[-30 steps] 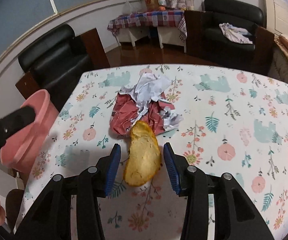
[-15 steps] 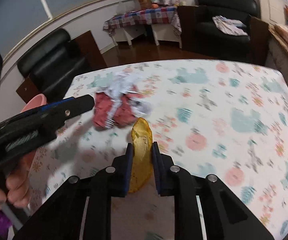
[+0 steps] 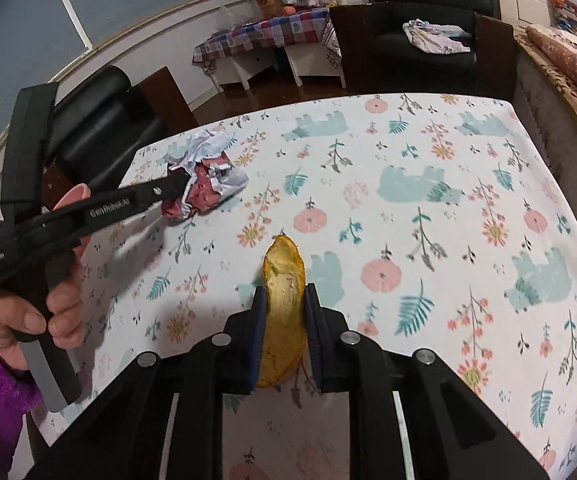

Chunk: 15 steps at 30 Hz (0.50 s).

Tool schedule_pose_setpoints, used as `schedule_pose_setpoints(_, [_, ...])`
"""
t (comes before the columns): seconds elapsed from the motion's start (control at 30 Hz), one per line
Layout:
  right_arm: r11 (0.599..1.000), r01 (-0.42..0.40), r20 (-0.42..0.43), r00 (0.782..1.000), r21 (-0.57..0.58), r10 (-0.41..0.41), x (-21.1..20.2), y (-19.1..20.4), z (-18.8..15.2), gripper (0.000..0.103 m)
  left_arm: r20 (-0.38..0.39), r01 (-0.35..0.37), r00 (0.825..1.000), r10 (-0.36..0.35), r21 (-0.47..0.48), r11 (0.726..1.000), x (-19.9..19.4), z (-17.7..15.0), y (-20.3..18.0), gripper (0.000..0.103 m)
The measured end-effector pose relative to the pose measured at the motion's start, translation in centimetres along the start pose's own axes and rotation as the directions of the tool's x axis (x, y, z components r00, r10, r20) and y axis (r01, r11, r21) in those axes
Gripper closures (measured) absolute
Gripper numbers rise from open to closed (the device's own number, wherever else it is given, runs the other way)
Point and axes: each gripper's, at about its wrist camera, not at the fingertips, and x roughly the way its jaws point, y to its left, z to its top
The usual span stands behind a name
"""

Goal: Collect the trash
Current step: 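Grasp the yellow bread crust with the right gripper while the left grasps the red wrapper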

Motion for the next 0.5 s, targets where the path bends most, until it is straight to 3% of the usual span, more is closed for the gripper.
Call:
schedule_pose_setpoints(0.3, [1.000, -0.010, 0.027, 1.000, -0.005, 0.010, -2.2, 0.0, -1.0, 0.085, 0.051, -0.019, 0.999, 0.021, -0.033, 0.999, -4.9, -1.8, -0.3, 0.087])
schedule_pose_setpoints(0.5, [1.000, -0.009, 0.016, 1.000, -0.004, 0.009, -3.2, 0.2, -2.7, 0.084, 0.037, 0.007, 0.999, -0.005, -0.043, 0.999, -8.3, -4.9, -1.5, 0.087])
